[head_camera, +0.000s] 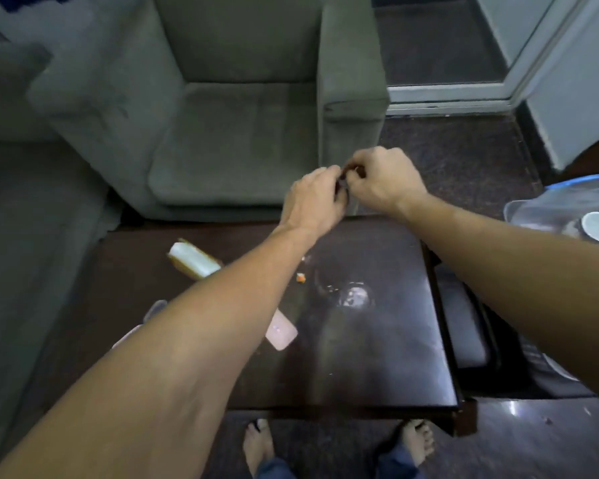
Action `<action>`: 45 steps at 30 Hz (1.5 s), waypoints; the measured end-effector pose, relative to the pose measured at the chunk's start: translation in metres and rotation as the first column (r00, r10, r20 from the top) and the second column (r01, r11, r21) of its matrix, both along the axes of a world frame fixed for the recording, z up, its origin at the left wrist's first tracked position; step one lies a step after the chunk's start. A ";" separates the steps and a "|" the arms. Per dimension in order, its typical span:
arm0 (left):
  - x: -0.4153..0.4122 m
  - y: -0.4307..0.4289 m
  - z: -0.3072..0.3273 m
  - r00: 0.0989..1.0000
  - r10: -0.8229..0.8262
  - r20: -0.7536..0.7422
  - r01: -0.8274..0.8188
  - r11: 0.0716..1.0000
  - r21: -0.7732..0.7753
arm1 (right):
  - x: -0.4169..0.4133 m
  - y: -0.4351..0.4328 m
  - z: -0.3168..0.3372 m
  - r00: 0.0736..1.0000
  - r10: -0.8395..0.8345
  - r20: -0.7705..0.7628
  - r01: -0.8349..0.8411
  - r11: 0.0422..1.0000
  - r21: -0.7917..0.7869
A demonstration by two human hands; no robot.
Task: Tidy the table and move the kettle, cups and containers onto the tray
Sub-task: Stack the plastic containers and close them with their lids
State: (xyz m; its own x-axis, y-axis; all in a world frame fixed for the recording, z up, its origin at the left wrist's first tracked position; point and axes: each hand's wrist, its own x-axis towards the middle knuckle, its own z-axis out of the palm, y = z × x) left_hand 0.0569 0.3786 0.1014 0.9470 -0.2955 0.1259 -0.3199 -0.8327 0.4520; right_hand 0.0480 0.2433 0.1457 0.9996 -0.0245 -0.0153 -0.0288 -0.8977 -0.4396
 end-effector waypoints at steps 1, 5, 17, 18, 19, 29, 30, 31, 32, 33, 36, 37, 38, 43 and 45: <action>-0.001 0.027 0.003 1.000 0.026 -0.017 -0.025 1.000 0.012 | -0.004 0.025 0.000 1.000 0.013 -0.010 -0.013 1.000 0.006; -0.005 0.113 0.007 0.991 0.090 -0.102 -0.082 0.993 0.081 | -0.019 0.106 -0.004 0.996 0.047 -0.079 -0.046 0.999 0.010; -0.032 0.190 -0.056 0.962 0.077 -0.260 -0.059 0.995 0.075 | -0.036 0.183 -0.076 0.958 -0.099 -0.268 0.095 0.995 -0.030; -0.034 0.189 -0.065 0.954 0.087 -0.285 -0.070 0.995 0.073 | -0.039 0.181 -0.088 0.949 -0.120 -0.293 0.114 0.993 -0.036; -0.036 0.187 -0.074 0.946 0.095 -0.310 -0.076 0.994 0.073 | -0.043 0.178 -0.100 0.939 -0.139 -0.315 0.133 0.990 -0.041; -0.033 0.167 -0.143 0.906 0.115 -0.407 -0.043 0.982 0.182 | -0.064 0.162 -0.203 0.834 -0.355 -0.423 0.313 0.935 -0.167; -0.030 0.166 -0.148 0.905 0.116 -0.410 -0.040 0.981 0.189 | -0.062 0.163 -0.209 0.828 -0.368 -0.423 0.326 0.930 -0.171; -0.027 0.164 -0.153 0.904 0.118 -0.410 -0.041 0.980 0.192 | -0.059 0.163 -0.214 0.826 -0.379 -0.417 0.338 0.925 -0.172; -0.023 0.161 -0.158 0.904 0.120 -0.410 -0.043 0.981 0.191 | -0.056 0.162 -0.219 0.829 -0.385 -0.405 0.346 0.923 -0.170; -0.019 0.158 -0.163 0.902 0.120 -0.414 -0.046 0.982 0.184 | -0.052 0.162 -0.223 0.836 -0.387 -0.389 0.350 0.922 -0.165; -0.009 0.142 -0.179 0.894 0.106 -0.435 -0.040 0.987 0.158 | -0.046 0.158 -0.237 0.856 -0.365 -0.367 0.334 0.931 -0.149; -0.006 0.135 -0.183 0.895 0.092 -0.436 -0.026 0.987 0.156 | -0.044 0.156 -0.242 0.856 -0.357 -0.374 0.326 0.934 -0.146; -0.003 0.129 -0.188 0.898 0.076 -0.433 -0.010 0.988 0.153 | -0.044 0.154 -0.248 0.855 -0.350 -0.383 0.319 0.937 -0.144; 0.011 0.102 -0.203 0.929 0.036 -0.369 0.020 0.989 0.145 | -0.048 0.144 -0.265 0.889 -0.311 -0.335 0.289 0.950 -0.114; 0.017 0.095 -0.208 0.935 0.033 -0.354 0.033 0.983 0.179 | -0.049 0.142 -0.268 0.903 -0.293 -0.316 0.273 0.956 -0.106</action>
State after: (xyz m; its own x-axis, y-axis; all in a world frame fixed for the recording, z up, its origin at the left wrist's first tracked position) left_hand 0.0736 0.4740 -0.1071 0.9200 -0.2819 -0.2724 -0.1668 -0.9104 0.3787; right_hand -0.0009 0.3850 -0.1222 0.8903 -0.3161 -0.3277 -0.4175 -0.8539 -0.3106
